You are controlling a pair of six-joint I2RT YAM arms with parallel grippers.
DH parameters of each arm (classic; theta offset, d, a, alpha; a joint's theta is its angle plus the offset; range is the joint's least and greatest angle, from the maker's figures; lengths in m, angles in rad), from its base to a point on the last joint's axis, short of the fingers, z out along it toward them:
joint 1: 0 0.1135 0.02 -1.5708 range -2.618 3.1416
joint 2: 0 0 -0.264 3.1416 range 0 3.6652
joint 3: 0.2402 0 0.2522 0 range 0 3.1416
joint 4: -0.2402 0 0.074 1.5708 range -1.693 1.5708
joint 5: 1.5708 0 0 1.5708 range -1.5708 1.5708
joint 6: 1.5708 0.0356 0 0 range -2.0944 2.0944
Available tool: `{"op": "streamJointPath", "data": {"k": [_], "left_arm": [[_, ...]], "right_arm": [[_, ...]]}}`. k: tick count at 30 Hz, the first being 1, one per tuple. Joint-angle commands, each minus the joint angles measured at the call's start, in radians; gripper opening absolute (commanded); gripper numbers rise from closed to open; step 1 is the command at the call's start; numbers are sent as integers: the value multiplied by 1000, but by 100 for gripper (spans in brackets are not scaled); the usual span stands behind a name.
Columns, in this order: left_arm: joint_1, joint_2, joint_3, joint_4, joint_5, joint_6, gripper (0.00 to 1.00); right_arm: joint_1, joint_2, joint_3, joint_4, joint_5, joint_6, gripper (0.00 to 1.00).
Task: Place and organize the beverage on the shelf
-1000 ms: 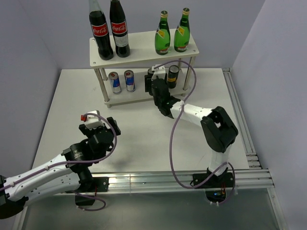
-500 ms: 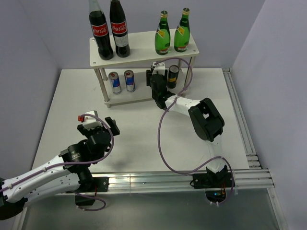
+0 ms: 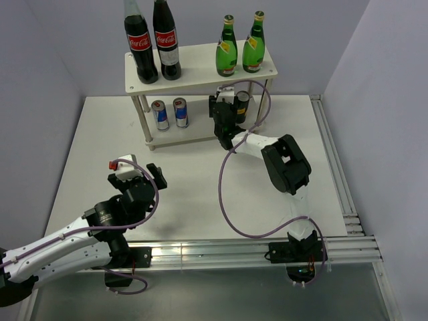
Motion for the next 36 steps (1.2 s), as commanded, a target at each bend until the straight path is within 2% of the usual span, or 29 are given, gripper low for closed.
{"op": "streamJointPath", "data": {"k": [1,12,15,17,20,21,24,27,29,36], "left_arm": [[-4,-18,-7,9,-21,-13,99],[-9,-39,-10,1,-25,-19,99],[-12,-50,-13,2,-24,-17,99],[-13,-56,-13,1,-24,-17,99],[-13,-59,-13,1,-25,-19,99],[-13,-59,-13,1,-28,-19,99],[-15,-59,-13,-2,-29,-20,99],[-15,-61,-13,-2,-30,-22,99],[-16,-64,-13,-2,-30,-20,99],[-16,-64,-13,-4,-32,-22,99]], "right_arm": [[-4,-13,105,76,29,-7,0],[-8,-38,127,-40,-45,-13,0],[-11,-38,110,-37,-51,-25,5],[-10,-44,104,-40,-52,-23,10],[-13,-51,90,-40,-57,-25,23],[-13,-56,84,-40,-60,-25,35],[-13,-68,53,-24,-62,-54,56],[-13,-76,33,-17,-51,-59,66],[-13,-84,16,-11,-49,-56,71],[-13,-114,-31,3,-40,-40,76]]}}
